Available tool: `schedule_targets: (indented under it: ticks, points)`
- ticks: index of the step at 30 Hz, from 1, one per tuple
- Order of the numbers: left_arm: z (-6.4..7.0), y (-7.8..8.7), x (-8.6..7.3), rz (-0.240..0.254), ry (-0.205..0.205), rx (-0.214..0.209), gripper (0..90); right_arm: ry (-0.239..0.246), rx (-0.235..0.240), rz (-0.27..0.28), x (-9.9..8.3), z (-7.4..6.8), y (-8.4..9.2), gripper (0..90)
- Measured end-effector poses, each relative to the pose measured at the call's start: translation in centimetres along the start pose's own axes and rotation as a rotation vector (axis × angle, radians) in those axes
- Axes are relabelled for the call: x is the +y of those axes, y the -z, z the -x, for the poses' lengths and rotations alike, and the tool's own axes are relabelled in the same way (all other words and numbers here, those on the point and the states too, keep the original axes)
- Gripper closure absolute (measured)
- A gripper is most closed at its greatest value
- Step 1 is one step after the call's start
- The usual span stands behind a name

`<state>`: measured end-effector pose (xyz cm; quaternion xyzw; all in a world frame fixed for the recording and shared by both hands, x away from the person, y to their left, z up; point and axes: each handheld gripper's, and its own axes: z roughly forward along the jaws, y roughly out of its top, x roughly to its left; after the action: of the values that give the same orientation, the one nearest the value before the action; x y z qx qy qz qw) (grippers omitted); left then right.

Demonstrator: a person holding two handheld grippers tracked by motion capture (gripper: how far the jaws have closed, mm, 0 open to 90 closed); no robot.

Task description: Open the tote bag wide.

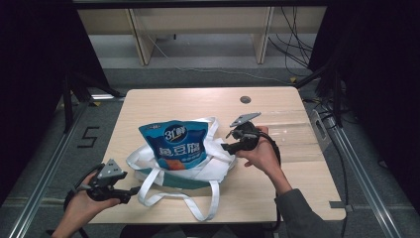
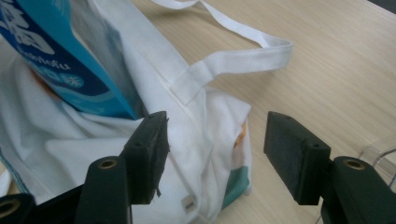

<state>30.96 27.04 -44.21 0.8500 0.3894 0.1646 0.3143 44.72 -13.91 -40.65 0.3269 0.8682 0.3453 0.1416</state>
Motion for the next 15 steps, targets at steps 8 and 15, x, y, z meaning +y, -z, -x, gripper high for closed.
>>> schedule_targets:
  ticks: [8,15]
  points:
    - [1.4,0.2,-2.3,-0.038,0.041,0.003,25.4,0.0,0.02,-0.01,-0.2,-0.3,0.8,39.0]
    - [1.6,0.9,-2.8,-0.037,0.042,-0.001,19.8,0.027,0.037,-0.003,-0.3,-0.5,1.1,37.7]
